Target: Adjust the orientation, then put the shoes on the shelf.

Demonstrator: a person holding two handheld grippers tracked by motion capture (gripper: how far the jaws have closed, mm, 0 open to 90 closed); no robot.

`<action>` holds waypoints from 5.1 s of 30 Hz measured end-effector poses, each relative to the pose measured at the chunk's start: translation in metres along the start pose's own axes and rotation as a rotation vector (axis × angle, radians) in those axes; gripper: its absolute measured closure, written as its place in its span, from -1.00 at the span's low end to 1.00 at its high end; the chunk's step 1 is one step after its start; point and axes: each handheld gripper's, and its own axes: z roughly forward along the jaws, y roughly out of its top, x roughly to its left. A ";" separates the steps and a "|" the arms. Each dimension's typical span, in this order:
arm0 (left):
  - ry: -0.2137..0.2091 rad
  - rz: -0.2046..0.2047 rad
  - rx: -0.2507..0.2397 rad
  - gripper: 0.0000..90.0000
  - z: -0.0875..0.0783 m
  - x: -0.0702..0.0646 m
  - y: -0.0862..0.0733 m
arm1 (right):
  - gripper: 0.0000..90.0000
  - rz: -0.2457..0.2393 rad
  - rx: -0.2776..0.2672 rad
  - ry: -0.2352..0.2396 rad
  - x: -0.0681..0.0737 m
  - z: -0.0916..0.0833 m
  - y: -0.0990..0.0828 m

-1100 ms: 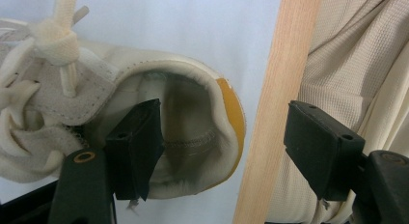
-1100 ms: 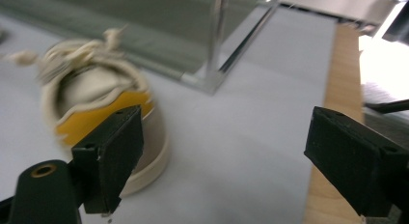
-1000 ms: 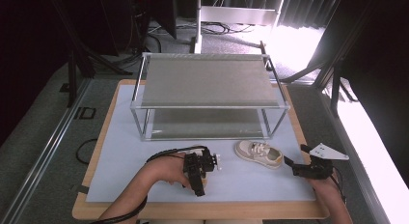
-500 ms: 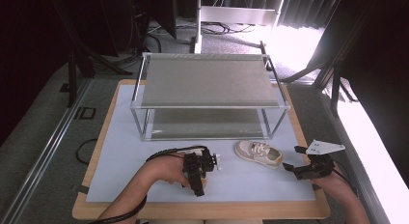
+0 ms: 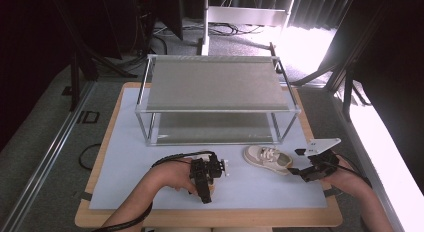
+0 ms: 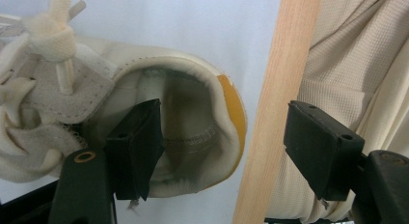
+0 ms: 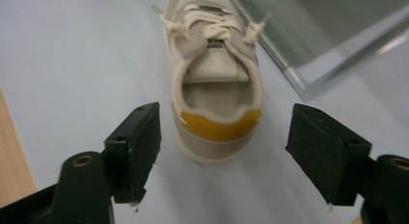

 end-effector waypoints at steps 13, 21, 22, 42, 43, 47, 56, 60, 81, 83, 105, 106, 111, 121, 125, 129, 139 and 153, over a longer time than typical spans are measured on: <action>0.002 0.002 0.012 -0.31 0.001 0.000 0.000 | 0.15 -0.311 0.145 0.076 0.010 0.004 0.035; -0.005 0.007 0.015 -0.31 0.002 0.001 0.002 | 0.41 -0.448 0.300 0.147 0.014 0.021 0.051; -0.005 0.010 0.015 -0.31 0.003 0.001 0.003 | 0.41 -0.456 0.312 0.154 0.015 0.023 0.051; -0.003 0.023 0.011 -0.29 0.004 0.001 0.000 | 0.81 -0.518 0.420 0.210 0.024 0.045 0.060; 0.000 0.023 0.013 -0.29 0.004 0.001 0.000 | 0.81 -0.524 0.421 0.216 0.026 0.045 0.062; 0.000 0.018 0.015 -0.28 0.003 0.001 0.001 | 0.80 -0.518 0.424 0.236 0.033 0.043 0.071; -0.001 0.016 0.017 -0.28 0.004 0.000 -0.001 | 0.46 -0.491 0.395 0.331 0.051 0.045 0.082; 0.002 0.018 0.020 -0.27 0.005 0.000 -0.001 | 0.36 -0.506 0.430 0.313 0.057 0.049 0.080; 0.012 0.019 0.011 -0.25 0.001 -0.001 -0.002 | 0.67 -0.518 0.405 0.402 0.080 0.059 0.109; 0.015 0.028 0.010 -0.25 0.001 -0.001 -0.003 | 0.64 -0.532 0.393 0.407 0.086 0.062 0.113; 0.027 0.034 -0.001 -0.25 0.001 -0.002 -0.001 | 0.64 -0.596 0.358 0.311 0.093 0.059 0.119; 0.029 0.035 -0.001 -0.25 0.001 -0.001 -0.001 | 0.65 -0.595 0.356 0.302 0.092 0.058 0.118; 0.026 0.033 -0.005 -0.25 0.004 -0.002 0.001 | 0.64 -0.563 0.317 0.353 0.091 0.058 0.114; 0.032 0.030 -0.001 -0.07 0.007 -0.001 0.005 | 0.38 -0.534 0.302 0.342 0.090 0.057 0.112; 0.035 0.029 0.008 0.02 0.011 -0.001 0.007 | 0.39 -0.549 0.332 0.345 0.093 0.061 0.114; 0.040 0.034 0.010 0.13 0.012 0.001 0.008 | 0.45 -0.550 0.359 0.358 0.095 0.069 0.112; 0.010 0.070 -0.035 0.65 0.003 -0.001 0.003 | 0.60 -0.518 0.383 0.350 0.094 0.067 0.112; 0.106 0.101 -0.155 0.73 -0.022 0.017 -0.003 | 0.65 -0.523 0.293 0.255 0.072 0.056 0.132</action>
